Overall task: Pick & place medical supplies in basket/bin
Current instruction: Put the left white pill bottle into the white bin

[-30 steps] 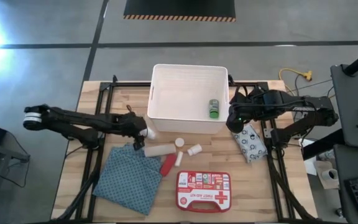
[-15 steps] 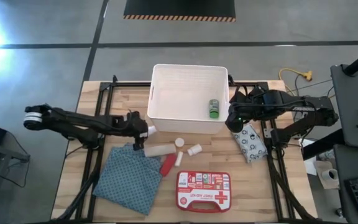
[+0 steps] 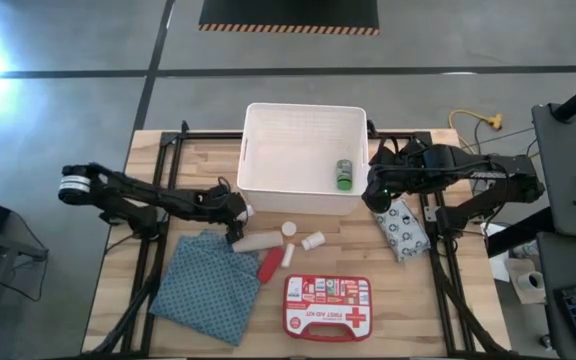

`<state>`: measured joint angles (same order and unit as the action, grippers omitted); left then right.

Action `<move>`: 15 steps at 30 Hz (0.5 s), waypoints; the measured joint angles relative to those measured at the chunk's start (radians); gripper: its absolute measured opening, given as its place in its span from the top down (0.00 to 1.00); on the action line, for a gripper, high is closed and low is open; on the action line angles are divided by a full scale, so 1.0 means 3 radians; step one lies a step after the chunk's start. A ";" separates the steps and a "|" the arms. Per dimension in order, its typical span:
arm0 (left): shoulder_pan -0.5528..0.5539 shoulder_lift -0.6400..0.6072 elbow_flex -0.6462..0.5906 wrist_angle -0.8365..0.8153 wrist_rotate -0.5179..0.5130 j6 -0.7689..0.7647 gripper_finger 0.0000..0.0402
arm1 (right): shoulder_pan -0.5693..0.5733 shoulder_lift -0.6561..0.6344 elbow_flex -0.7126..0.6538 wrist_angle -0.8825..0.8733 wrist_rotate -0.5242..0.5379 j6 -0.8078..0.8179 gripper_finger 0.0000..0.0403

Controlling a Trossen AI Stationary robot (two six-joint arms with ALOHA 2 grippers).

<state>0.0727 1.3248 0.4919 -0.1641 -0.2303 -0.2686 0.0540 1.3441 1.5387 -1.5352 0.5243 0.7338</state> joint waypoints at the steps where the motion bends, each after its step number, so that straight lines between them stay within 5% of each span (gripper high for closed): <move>1: 0.0001 -0.0004 0.0000 -0.0009 -0.0033 -0.0017 0.41 | 0.0000 0.0000 0.0000 0.0000 0.0000 0.0000 0.09; 6: 0.0000 -0.0002 -0.0006 -0.0031 -0.0038 -0.0016 0.43 | 0.0000 0.0000 -0.0003 0.0000 0.0001 0.0000 0.09; 15: -0.0045 -0.0219 -0.0010 -0.0272 -0.0008 -0.0221 0.62 | 0.0000 0.0001 -0.0005 -0.0003 0.0010 -0.0011 0.09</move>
<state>0.0591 1.2591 0.4890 -0.2458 -0.2328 -0.3349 0.0540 1.3445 1.5372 -1.5360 0.5274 0.7303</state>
